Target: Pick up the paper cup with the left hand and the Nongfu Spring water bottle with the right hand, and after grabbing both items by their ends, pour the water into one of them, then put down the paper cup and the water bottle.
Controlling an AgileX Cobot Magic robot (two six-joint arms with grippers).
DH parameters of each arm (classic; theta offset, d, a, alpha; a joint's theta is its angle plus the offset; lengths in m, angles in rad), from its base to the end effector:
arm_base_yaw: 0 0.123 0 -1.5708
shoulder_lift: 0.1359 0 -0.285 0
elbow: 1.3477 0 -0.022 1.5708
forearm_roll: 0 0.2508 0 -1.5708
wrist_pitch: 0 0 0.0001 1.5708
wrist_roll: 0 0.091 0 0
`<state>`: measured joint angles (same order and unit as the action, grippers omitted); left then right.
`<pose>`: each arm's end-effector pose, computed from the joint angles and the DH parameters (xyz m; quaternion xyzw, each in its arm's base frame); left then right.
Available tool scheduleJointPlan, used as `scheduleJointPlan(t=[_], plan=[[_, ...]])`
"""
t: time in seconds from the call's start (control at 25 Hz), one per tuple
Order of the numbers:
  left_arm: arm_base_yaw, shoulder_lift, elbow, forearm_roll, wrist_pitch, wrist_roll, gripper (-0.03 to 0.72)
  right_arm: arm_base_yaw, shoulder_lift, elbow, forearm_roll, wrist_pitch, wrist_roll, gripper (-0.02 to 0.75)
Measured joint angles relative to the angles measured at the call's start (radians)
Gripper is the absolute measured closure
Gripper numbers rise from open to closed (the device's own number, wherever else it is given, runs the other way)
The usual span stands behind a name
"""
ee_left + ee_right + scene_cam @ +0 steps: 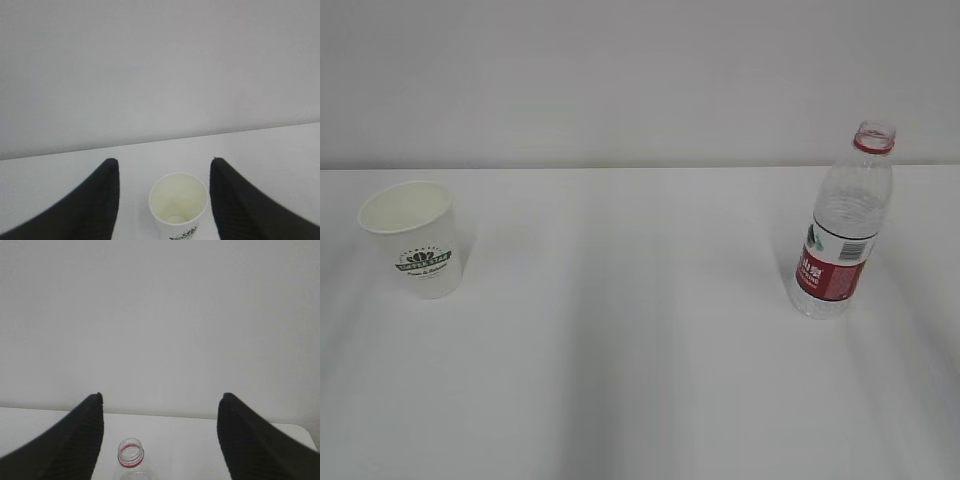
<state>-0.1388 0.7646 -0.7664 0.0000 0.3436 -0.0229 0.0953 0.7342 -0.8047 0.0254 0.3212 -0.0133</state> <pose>0.1573 -0.0220 0.3675 0.0458 0.7898 -0.0494 0.6096 0.1495 0.0150 0.3871 -0.0348 0.7617 0.0374 0.6460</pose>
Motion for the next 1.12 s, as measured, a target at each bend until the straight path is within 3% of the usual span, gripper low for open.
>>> scheduleJointPlan(t=[0.72, 1.12], plan=[[0.000, 0.034, 0.250, 0.000, -0.250, 0.000, 0.273, 0.000, 0.145, 0.031, 0.000, -0.105, 0.000, 0.204], [0.000, 0.042, 0.278, 0.000, -0.295, 0.000, 0.274, 0.000, 0.148, 0.164, 0.026, -0.191, 0.013, 0.204]])
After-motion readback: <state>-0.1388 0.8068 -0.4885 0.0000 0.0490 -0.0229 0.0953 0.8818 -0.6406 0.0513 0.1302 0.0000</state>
